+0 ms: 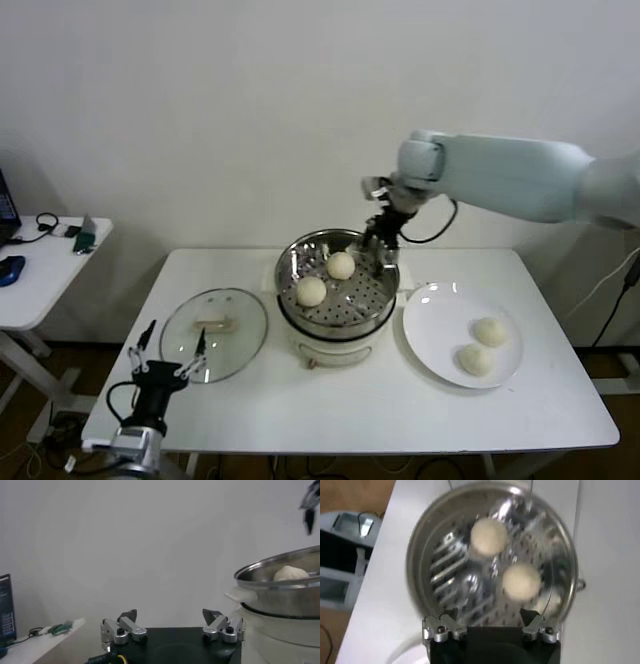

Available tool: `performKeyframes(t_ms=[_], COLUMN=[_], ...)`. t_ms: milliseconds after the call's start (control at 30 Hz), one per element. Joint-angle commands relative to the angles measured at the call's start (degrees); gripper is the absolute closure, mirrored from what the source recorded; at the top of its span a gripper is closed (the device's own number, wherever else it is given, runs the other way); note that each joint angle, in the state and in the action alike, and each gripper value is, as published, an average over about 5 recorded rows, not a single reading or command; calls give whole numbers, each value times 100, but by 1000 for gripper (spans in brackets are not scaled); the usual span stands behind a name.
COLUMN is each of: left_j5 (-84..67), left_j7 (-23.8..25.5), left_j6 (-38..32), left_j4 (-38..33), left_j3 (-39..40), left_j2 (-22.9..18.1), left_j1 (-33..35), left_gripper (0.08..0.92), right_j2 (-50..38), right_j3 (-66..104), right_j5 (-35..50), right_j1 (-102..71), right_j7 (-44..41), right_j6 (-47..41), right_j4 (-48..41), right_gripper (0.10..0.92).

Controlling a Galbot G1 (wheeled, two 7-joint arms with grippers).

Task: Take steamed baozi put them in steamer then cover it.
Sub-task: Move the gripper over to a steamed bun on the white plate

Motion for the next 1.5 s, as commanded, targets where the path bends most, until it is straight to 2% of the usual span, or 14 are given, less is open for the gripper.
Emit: performKeyframes(t_ms=[33, 300, 500, 767, 1500], left_j5=[12, 22, 42, 119, 289], left_j7=[3, -1, 21, -3, -18], left_j6=[16, 34, 20, 28, 45], left_j4=[20, -15, -79, -77, -11], left_j3=[13, -37, -125, -174, -153], left_j2=[-3, -23, -29, -79, -29], left_j1=[-33, 31, 162, 239, 293], left_gripper=[177, 177, 177, 177, 177], right_j2=[-1803, -2908, -3176, -2794, -1732], right_j3=[-140, 531, 1430, 2191, 2542], right_j5=[-1045, -2357, -3090, -3440, -3413], right_j1=[316, -974, -2235, -3211, -3811], right_j7=[-164, -120, -131, -130, -23], right_j6=[85, 197, 409, 553, 532], right_j4=[1076, 1164, 809, 139, -495], right_gripper=[203, 203, 203, 203, 203])
